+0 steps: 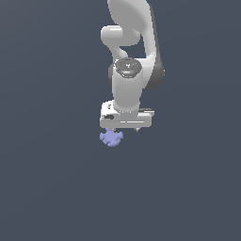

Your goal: Pick up the object and move it to a goal position.

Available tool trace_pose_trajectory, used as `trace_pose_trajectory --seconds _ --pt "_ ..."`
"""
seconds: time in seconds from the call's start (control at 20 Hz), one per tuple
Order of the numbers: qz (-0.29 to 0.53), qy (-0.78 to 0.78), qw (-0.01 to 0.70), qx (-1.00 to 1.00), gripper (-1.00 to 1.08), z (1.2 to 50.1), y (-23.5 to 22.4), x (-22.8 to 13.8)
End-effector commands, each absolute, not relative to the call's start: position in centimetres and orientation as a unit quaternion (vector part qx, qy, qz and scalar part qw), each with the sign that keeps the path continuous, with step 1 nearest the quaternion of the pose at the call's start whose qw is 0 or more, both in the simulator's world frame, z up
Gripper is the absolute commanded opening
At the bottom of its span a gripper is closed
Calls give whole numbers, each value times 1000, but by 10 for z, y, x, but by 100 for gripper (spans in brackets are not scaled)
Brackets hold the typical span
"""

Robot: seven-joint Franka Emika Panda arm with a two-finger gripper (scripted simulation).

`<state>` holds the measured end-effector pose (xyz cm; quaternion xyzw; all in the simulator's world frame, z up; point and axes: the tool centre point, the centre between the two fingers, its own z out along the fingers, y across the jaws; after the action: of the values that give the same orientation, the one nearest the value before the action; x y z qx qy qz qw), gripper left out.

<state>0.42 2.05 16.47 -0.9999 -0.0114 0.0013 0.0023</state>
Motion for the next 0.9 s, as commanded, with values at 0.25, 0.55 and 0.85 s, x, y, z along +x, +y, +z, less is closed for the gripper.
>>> trace_pose_trajectory --seconds 0.25,0.55,0.85 --pt "4 -18 8 -1000 100 163 32 2" --pt "8 -28 19 -999 100 162 54 -3" --pt "8 -32 18 -999 100 161 51 -3"
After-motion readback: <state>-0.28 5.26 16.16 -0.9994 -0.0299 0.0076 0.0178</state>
